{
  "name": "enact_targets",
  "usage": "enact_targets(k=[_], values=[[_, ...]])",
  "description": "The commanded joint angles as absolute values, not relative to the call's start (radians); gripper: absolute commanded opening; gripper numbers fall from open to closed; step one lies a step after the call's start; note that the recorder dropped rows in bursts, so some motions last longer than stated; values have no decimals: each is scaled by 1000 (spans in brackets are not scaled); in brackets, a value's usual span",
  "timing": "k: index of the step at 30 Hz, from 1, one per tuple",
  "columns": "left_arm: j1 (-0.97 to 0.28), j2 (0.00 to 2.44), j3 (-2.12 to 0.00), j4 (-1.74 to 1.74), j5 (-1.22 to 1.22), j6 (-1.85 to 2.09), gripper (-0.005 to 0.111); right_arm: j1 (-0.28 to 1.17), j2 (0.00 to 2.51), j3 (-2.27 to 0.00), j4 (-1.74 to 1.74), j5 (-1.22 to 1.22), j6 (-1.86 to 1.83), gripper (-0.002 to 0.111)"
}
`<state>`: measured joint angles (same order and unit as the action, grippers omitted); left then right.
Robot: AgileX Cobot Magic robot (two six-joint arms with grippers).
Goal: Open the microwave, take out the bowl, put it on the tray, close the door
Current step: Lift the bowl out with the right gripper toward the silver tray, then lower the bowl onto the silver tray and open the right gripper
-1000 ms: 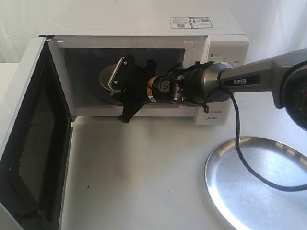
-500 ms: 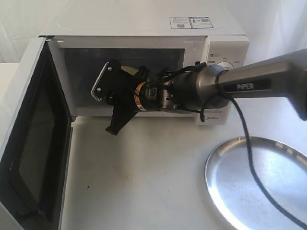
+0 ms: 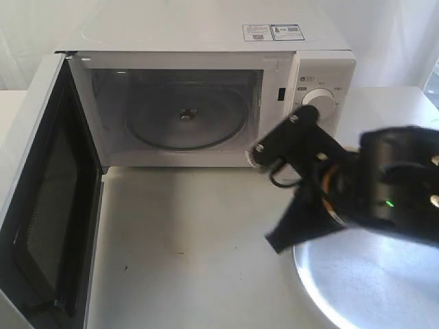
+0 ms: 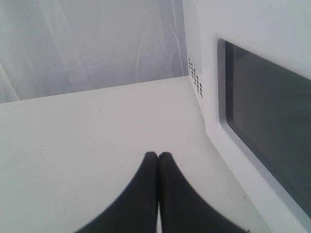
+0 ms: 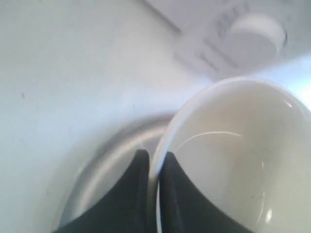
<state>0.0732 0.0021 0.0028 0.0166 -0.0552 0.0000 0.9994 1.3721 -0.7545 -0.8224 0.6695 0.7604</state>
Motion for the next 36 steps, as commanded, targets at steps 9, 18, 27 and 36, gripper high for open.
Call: enact_targets(k=[9,18,27,36], values=[[69,0,0,9,-59,0,0,1006,1241,-390,-1065,624,1165,0],[69,0,0,9,-59,0,0,1006,1243,-358,-1257,534,1290,0],[69,0,0,9,-59,0,0,938,1371,-358,-1329,491,1340,0],[69,0,0,9,-59,0,0,916,1420,-358,-1405,491,1415,0]])
